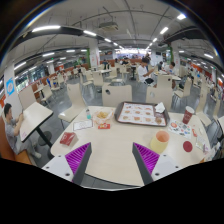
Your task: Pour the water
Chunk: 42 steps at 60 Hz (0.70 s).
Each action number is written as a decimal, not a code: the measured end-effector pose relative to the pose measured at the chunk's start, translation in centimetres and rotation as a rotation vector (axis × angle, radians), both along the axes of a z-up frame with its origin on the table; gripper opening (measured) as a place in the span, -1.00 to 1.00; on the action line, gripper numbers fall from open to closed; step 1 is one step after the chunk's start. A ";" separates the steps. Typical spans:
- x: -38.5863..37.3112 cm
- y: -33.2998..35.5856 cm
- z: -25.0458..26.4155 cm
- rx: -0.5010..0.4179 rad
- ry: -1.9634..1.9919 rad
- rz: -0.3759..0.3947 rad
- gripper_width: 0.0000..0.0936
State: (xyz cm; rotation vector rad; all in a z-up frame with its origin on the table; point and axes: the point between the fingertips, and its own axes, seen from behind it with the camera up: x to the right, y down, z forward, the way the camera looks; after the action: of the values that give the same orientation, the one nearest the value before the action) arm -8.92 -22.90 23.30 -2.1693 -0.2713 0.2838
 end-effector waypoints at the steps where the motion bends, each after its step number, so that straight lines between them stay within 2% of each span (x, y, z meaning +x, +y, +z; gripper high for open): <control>1: 0.2 0.1 -0.1 0.000 0.000 -0.003 0.77; 7: 3.8 0.5 -0.4 -0.008 0.004 -0.023 0.77; 8: 2.2 0.0 -0.4 -0.011 0.003 -0.027 0.77; 9: 4.9 0.3 -0.4 -0.011 0.002 -0.031 0.77; 15: 9.9 0.6 -1.2 -0.007 -0.003 -0.063 0.78; 26: 21.1 -0.5 -5.0 -0.017 -0.044 -0.168 0.76; 35: 32.9 -3.0 -9.8 -0.063 -0.121 -0.279 0.76; 42: 41.8 -4.2 -12.7 -0.057 -0.173 -0.355 0.78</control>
State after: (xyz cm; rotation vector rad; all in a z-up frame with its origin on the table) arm 32.89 -27.15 10.60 -2.2536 0.0291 -0.0979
